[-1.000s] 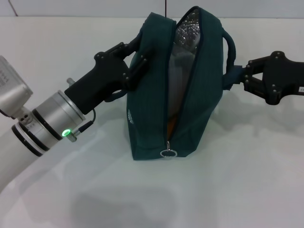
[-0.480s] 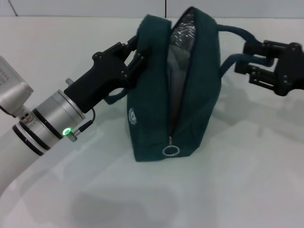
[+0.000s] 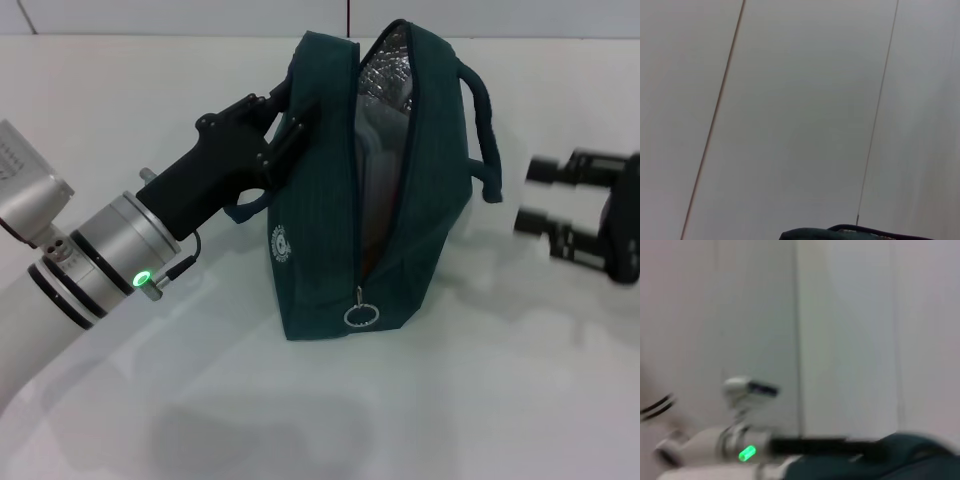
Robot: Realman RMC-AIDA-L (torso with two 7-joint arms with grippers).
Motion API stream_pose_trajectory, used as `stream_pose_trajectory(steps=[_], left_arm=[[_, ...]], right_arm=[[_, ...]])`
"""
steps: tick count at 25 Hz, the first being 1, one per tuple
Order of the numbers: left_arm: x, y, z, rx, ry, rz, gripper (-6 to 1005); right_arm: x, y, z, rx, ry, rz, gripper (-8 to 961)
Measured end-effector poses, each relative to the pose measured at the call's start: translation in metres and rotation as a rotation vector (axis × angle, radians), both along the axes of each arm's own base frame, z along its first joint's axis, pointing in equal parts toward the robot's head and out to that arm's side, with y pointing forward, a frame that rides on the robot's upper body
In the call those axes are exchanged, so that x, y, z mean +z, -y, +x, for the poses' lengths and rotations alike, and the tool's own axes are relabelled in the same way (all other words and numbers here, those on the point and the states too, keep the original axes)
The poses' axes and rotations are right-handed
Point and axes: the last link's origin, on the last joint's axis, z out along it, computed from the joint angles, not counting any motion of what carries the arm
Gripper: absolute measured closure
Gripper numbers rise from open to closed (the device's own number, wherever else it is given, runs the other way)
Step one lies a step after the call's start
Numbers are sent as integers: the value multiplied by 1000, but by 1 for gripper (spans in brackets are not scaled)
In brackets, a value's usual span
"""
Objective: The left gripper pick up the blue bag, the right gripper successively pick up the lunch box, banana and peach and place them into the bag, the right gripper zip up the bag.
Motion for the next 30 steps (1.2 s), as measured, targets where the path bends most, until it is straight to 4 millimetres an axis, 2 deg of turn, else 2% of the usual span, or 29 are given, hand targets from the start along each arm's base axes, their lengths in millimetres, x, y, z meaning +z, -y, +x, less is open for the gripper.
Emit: stream_pose_trajectory(steps=[2,4,9,16,25,30], left_arm=[[0,0,0,1,0,-1,643],[0,0,0,1,1,-2,643],[-1,-4,6,-16,-2,-4,642],[-1,-6,8,-19,-3,-8,634],[-2,-6,8,-19,-2,-12,621],[-2,-6,8,-20,-4,-14,613]], right_arm=[[-10,6,0,40,54,-63,465],[-29,9,-3,70,124,-151,466],[-65,3,-5,40,217,-235,473],[-87,-13,-12,-27,213,-249,491],[-114,-17,-29,20,297,-313,514],[-119,-20,-31,7,318,-312,527]])
